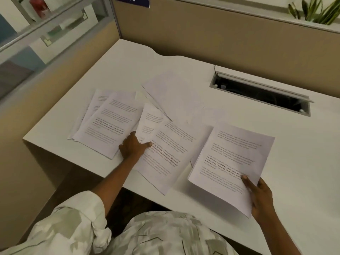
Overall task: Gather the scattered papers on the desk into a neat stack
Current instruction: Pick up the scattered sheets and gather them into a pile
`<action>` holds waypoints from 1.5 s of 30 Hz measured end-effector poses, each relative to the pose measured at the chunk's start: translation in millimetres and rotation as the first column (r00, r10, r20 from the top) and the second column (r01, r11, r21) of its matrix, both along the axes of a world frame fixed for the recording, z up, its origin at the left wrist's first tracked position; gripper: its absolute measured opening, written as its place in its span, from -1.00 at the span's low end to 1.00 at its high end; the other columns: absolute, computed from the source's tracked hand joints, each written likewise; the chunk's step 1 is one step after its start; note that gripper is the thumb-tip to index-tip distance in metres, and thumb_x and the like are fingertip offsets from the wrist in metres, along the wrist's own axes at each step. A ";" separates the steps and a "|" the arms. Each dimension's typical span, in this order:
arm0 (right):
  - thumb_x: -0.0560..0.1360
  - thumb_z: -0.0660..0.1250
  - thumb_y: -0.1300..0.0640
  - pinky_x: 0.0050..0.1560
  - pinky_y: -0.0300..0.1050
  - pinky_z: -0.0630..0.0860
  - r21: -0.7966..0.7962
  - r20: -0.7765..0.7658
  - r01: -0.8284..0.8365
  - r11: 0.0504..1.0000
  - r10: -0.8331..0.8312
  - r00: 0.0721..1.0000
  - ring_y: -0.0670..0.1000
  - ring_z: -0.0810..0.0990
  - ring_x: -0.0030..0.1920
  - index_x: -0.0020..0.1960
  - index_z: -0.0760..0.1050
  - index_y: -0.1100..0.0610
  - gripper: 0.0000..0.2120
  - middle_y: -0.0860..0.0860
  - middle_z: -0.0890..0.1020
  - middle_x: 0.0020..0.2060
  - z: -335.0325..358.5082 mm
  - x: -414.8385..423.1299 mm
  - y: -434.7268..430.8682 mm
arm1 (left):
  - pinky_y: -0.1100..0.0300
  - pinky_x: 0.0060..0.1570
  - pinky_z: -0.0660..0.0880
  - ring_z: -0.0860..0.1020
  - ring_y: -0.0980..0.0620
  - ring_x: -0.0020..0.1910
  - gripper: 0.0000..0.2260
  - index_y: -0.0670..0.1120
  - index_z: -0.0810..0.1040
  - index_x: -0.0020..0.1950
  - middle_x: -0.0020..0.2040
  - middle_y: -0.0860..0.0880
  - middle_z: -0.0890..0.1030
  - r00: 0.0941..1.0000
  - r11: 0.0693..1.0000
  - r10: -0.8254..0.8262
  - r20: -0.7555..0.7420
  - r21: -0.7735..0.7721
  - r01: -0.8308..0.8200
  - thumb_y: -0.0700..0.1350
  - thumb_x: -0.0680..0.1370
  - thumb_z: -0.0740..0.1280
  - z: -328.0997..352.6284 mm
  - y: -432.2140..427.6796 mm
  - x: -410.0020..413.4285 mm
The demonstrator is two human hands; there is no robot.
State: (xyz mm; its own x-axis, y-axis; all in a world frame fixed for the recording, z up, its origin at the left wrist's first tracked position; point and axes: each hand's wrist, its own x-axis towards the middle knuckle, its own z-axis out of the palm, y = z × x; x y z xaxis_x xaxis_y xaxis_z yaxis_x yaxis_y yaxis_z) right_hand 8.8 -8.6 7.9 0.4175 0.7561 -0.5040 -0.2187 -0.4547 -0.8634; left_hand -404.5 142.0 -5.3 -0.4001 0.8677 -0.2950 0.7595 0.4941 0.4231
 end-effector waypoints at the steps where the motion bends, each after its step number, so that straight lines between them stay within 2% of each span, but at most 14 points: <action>1: 0.56 0.48 0.14 -0.14 -0.02 0.69 -0.006 0.002 -0.003 1.000 0.003 1.000 0.18 0.72 0.05 0.31 0.57 0.11 -0.66 -0.03 0.76 0.07 0.2 -5.9 2.3 | -0.09 0.13 0.55 0.61 -0.18 0.15 -0.36 -0.11 0.48 0.35 0.23 -0.14 0.63 0.998 1.000 -0.015 0.062 0.009 0.015 0.18 0.39 0.55 0.2 -0.3 -4.7; 4: 0.56 0.48 0.14 -0.22 -0.09 0.72 -0.013 -0.017 -0.011 1.000 0.011 1.000 0.15 0.73 0.03 0.31 0.57 0.11 -0.66 -0.03 0.77 0.05 2.0 -24.7 9.3 | 0.10 -0.09 0.60 0.64 -0.08 -0.01 -0.62 -0.11 0.59 0.25 0.16 -0.11 0.69 0.943 0.999 -0.022 0.332 -0.017 0.029 0.04 0.51 0.49 3.3 -1.1 -22.1; 7: 0.55 0.48 0.16 -0.26 -0.15 0.70 -0.021 -0.063 -0.016 1.000 0.015 0.998 0.09 0.77 -0.05 0.20 0.62 0.05 -0.77 -0.06 0.79 -0.01 6.2 -45.9 16.0 | 0.19 -0.15 0.60 0.67 0.00 -0.02 -0.70 -0.08 0.61 0.26 0.19 -0.10 0.69 0.760 0.997 0.068 0.647 -0.079 -0.022 -0.08 0.54 0.48 10.6 -8.0 -40.0; 9: 0.56 0.48 0.17 -0.22 -0.09 0.72 -0.033 -0.089 -0.042 0.999 0.039 0.995 0.09 0.79 -0.06 0.19 0.62 0.06 -0.78 0.00 0.79 0.03 8.2 -60.0 21.1 | 0.20 -0.16 0.63 0.67 0.02 0.02 -0.70 -0.02 0.59 0.28 0.21 -0.06 0.68 0.652 0.995 0.095 0.752 -0.100 -0.029 -0.13 0.55 0.47 17.7 -14.4 -50.9; 11: 0.57 0.47 0.17 -0.02 0.10 0.74 -0.041 -0.122 -0.085 0.996 0.080 0.989 0.17 0.76 0.06 0.29 0.59 0.12 -0.70 0.07 0.76 0.13 10.0 -74.7 26.0 | 0.16 -0.11 0.64 0.67 -0.01 0.08 -0.67 0.02 0.57 0.32 0.20 -0.01 0.67 0.591 0.994 0.107 0.799 -0.108 -0.035 -0.13 0.56 0.46 26.1 -20.6 -61.1; 13: 0.58 0.46 0.16 0.15 0.18 0.68 -0.040 -0.161 -0.123 0.992 0.115 0.980 0.22 0.73 0.17 0.36 0.57 0.14 -0.64 0.09 0.74 0.20 14.0 -89.9 30.5 | 0.17 -0.13 0.64 0.67 -0.02 0.09 -0.69 0.07 0.58 0.28 0.16 0.05 0.69 0.563 0.995 0.103 0.820 -0.093 -0.047 -0.10 0.55 0.46 35.5 -26.7 -70.5; 19: 0.60 0.44 0.12 0.01 -0.03 0.71 -0.009 -0.278 -0.246 0.969 0.234 0.932 0.14 0.74 0.17 0.40 0.57 0.09 -0.62 0.07 0.73 0.22 28.4 -130.1 44.0 | 0.24 -0.10 0.64 0.70 0.05 0.08 -0.70 0.04 0.58 0.29 0.11 0.08 0.73 0.467 0.997 0.023 0.884 0.012 -0.073 -0.11 0.57 0.44 57.6 -47.0 -76.1; 25: 0.63 0.40 0.18 0.25 0.22 0.63 0.070 -0.376 -0.340 0.938 0.341 0.861 0.23 0.65 0.32 0.49 0.47 0.08 -0.57 0.13 0.65 0.35 38.2 -149.9 52.9 | 0.13 0.15 0.61 0.65 0.06 0.20 -0.66 0.08 0.51 0.38 0.23 0.10 0.68 0.426 0.987 -0.153 0.892 0.160 0.019 -0.04 0.59 0.36 69.5 -50.8 -55.9; 29: 0.61 0.43 0.14 0.25 0.14 0.64 0.129 -0.242 -0.385 0.914 0.405 0.882 0.17 0.66 0.32 0.49 0.46 0.05 -0.54 0.08 0.66 0.35 49.6 -153.9 57.3 | 0.01 0.36 0.47 0.53 0.09 0.38 -0.51 0.15 0.33 0.53 0.41 0.11 0.55 0.452 0.973 -0.232 0.861 0.198 0.121 0.23 0.62 0.24 73.3 -43.2 -34.8; 32: 0.58 0.47 0.10 0.14 0.04 0.69 0.164 -0.081 -0.365 0.917 0.381 0.921 0.15 0.71 0.23 0.42 0.51 0.03 -0.58 0.04 0.70 0.28 59.1 -155.9 57.9 | -0.02 0.23 0.59 0.59 0.06 0.30 -0.24 0.18 0.28 0.53 0.39 0.12 0.56 0.464 0.959 -0.273 0.843 0.202 0.196 0.49 0.41 0.26 82.7 -32.5 -15.5; 35: 0.59 0.46 0.12 0.02 -0.10 0.70 0.249 0.067 -0.256 0.934 0.247 0.967 0.07 0.75 0.15 0.37 0.52 0.04 -0.64 -0.02 0.73 0.21 65.9 -155.5 55.4 | 0.06 0.09 0.65 0.62 0.03 0.24 -0.34 0.13 0.31 0.48 0.35 0.12 0.56 0.526 0.912 -0.410 0.745 0.317 0.262 0.31 0.45 0.40 92.3 -19.0 4.7; 39: 0.66 0.37 0.21 0.07 -0.25 0.65 0.408 0.170 -0.181 0.895 0.120 0.978 -0.04 0.69 0.20 0.38 0.52 0.05 -0.69 -0.06 0.70 0.22 74.5 -146.3 50.9 | 0.31 0.04 0.61 0.61 0.22 0.18 -0.62 0.24 0.38 0.33 0.21 0.31 0.59 0.483 0.836 -0.549 0.682 0.456 0.306 0.09 0.56 0.41 101.1 -6.6 22.8; 42: 0.67 0.36 0.19 0.13 -0.21 0.64 0.439 0.217 -0.198 0.877 0.111 0.970 -0.01 0.66 0.24 0.34 0.53 -0.05 -0.71 -0.06 0.69 0.21 74.1 -138.5 46.5 | 0.36 -0.06 0.61 0.61 0.22 0.14 -0.62 0.23 0.40 0.33 0.12 0.25 0.62 0.490 0.831 -0.554 0.673 0.483 0.276 0.07 0.55 0.40 102.9 -9.5 30.1; 45: 0.66 0.36 0.11 0.20 -0.04 0.65 0.381 0.311 -0.315 0.869 0.200 0.929 0.03 0.63 0.27 0.42 0.46 0.03 -0.66 -0.03 0.65 0.23 61.2 -136.6 40.2 | 0.24 -0.04 0.66 0.62 0.21 0.14 -0.58 0.27 0.43 0.32 0.07 0.26 0.63 0.466 0.855 -0.517 0.718 0.456 0.246 0.02 0.52 0.45 94.9 -25.0 31.7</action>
